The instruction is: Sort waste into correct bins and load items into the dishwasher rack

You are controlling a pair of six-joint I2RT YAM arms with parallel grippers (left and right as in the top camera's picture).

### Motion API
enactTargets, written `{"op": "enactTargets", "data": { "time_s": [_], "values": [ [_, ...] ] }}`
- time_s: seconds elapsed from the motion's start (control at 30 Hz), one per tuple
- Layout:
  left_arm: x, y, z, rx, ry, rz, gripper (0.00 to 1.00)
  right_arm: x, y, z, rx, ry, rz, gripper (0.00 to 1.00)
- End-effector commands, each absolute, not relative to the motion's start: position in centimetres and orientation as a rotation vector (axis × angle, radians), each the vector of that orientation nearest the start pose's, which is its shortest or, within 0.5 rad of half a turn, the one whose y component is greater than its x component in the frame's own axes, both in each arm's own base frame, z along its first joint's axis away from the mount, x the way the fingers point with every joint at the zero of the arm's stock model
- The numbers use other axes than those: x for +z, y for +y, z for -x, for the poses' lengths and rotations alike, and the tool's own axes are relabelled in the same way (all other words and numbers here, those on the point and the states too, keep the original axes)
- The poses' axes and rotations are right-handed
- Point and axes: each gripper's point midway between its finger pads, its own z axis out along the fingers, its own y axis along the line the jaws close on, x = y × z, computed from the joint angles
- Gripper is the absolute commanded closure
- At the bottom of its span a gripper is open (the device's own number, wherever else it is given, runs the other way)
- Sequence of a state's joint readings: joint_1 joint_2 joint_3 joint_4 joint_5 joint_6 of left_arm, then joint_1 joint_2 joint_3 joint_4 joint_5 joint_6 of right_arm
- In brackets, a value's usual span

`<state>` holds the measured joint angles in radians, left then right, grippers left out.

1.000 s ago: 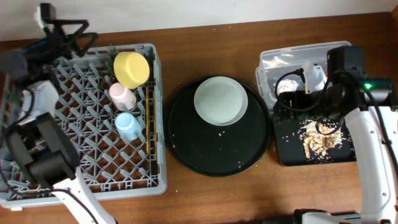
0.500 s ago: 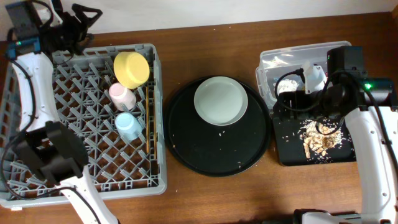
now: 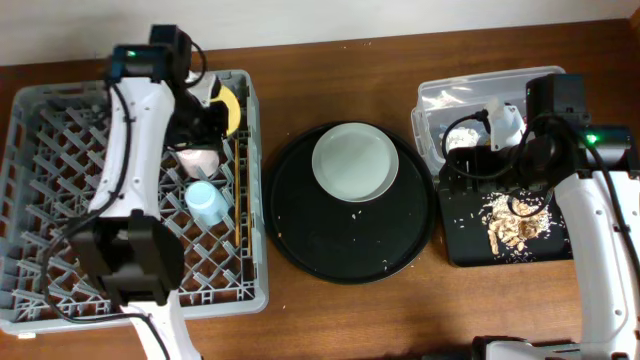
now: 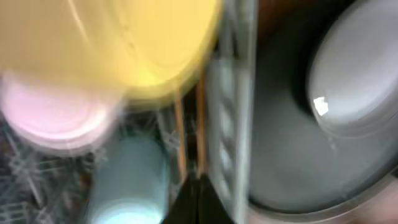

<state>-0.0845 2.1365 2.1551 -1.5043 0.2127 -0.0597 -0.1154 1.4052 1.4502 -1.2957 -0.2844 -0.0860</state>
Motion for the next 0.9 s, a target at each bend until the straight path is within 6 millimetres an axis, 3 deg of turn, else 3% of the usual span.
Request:
{"op": "enactTargets", "data": {
  "time_s": [0.0,0.23,0.4,0.6,0.67,0.73,0.8,0.83,0.87],
  "values": [
    [13.9,-4.2,-44.7,-0.059,2.981,-0.026,1.00,22.2,1.1,-29.8,0.333,2.763,0.023,0.01],
    [14.5,-3.6,-48.6,-0.001,2.820,-0.017,1.00,22.2,1.2,-29.8,0.334,2.762,0.023,0.01],
    [15.0,-3.6,-49.0,0.002,2.795,-0.016,0.99,22.2,1.2,-29.8,0.334,2.762,0.023,0.01],
    [18.6,-2.5,-49.5,0.054,2.685,0.126,0.99,22.2,1.1,-29.8,0.333,2.763,0.023,0.01],
    [18.3,-4.4,-48.7,-0.078,2.724,0.090,0.98,22.2,1.2,-29.8,0.334,2.762,0.023,0.01],
    [18.5,-9.0,-47.9,-0.296,2.737,-0.072,0.93,22.2,1.1,-29.8,0.333,2.763,0.023,0.01],
    [18.6,-13.1,-46.9,-0.386,2.739,-0.178,0.89,22.2,1.1,-29.8,0.333,2.763,0.023,0.01],
    [18.5,-14.9,-46.2,-0.399,2.747,-0.232,0.84,22.2,1.1,-29.8,0.333,2.763,0.023,0.01],
    [18.5,-16.4,-45.6,-0.406,2.752,-0.275,0.70,22.2,1.1,-29.8,0.333,2.763,0.023,0.01]
  ]
}}
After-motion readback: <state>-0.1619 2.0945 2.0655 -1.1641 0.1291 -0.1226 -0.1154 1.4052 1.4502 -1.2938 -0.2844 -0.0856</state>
